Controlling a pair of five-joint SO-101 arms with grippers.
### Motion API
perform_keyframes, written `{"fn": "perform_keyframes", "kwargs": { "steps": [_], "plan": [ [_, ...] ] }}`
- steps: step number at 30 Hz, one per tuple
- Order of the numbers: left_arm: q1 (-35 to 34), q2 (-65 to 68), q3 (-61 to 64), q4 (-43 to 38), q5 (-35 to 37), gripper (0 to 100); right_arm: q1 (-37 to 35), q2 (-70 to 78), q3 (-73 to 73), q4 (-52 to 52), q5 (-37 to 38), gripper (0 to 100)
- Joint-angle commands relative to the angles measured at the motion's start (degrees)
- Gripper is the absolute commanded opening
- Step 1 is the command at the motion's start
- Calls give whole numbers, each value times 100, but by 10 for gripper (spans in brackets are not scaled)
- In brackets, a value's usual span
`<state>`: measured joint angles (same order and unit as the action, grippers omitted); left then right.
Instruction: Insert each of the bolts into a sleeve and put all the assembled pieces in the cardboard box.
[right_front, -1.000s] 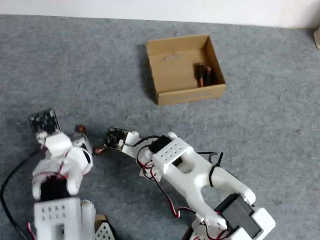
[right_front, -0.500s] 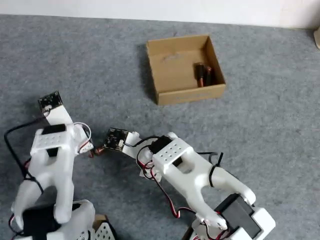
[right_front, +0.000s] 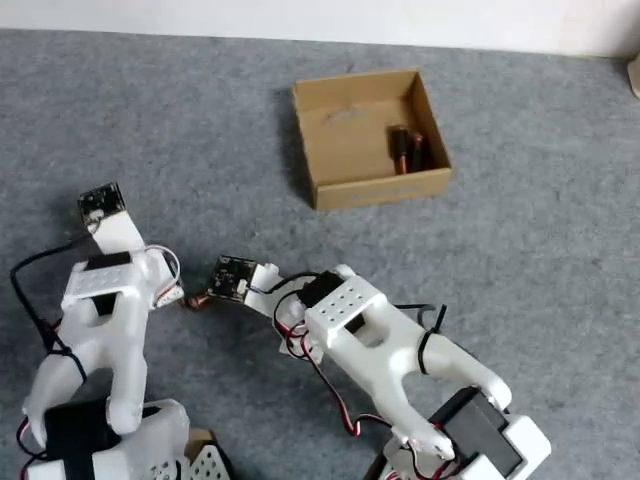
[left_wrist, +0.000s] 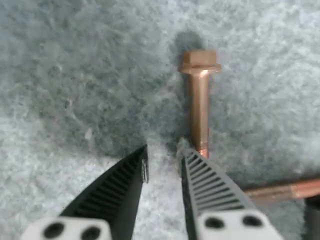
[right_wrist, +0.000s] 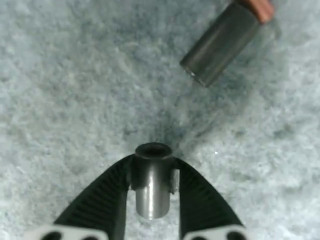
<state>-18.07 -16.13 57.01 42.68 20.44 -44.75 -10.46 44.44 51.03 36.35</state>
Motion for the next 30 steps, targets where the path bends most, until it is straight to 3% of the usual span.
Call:
{"fn": "perform_keyframes", "kwargs": {
  "steps": [1,11,19,30],
  "plan": [
    [-4,-4,57,-193,-35,120,48,-251,-13,-4,-35,5],
    [198,-66,-233,-185,-9,120,48,-259,-4,13,-35,5],
    [286,-75,-936,484,185,120,48,-251,-4,-4,-35,5],
    [611,4,-919,334,211,120,-48,-251,-4,-4,-26,5]
  ]
}}
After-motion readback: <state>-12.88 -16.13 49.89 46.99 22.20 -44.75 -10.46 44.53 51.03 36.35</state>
